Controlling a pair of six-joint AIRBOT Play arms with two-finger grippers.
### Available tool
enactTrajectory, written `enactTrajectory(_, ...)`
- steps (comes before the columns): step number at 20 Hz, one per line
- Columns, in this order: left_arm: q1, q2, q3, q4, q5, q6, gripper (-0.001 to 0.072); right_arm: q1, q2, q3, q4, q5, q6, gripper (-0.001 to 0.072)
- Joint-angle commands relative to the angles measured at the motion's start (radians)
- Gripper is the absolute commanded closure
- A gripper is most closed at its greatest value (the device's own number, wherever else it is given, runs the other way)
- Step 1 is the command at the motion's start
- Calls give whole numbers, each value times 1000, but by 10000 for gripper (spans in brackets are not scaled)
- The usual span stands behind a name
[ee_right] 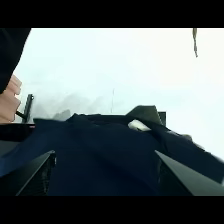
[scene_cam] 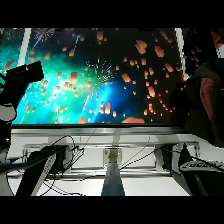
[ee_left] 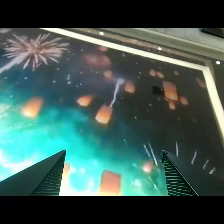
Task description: Fold the clothes and pants, and hang the long-sleeved shirts on hangers.
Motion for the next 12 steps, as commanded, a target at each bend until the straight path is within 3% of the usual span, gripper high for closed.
enactTrajectory(1,1,1,0,0,0,0,16,-13,-18,3,69,12,18,21)
enactTrajectory(4,1,1,0,0,0,0,16,-13,-69,3,319,13,-113,24)
enactTrajectory(5,1,1,0,0,0,0,16,-11,-95,3,466,17,-194,94)
enactTrajectory(7,1,1,0,0,0,0,16,33,-145,3,711,35,-331,426)
enactTrajectory(8,1,1,0,0,0,0,16,78,-164,3,787,43,-358,521)
enactTrajectory(10,1,1,0,0,0,0,16,225,-189,3,831,30,-361,672)
enactTrajectory(12,1,1,0,0,0,0,16,417,-199,2,802,-19,-441,686)
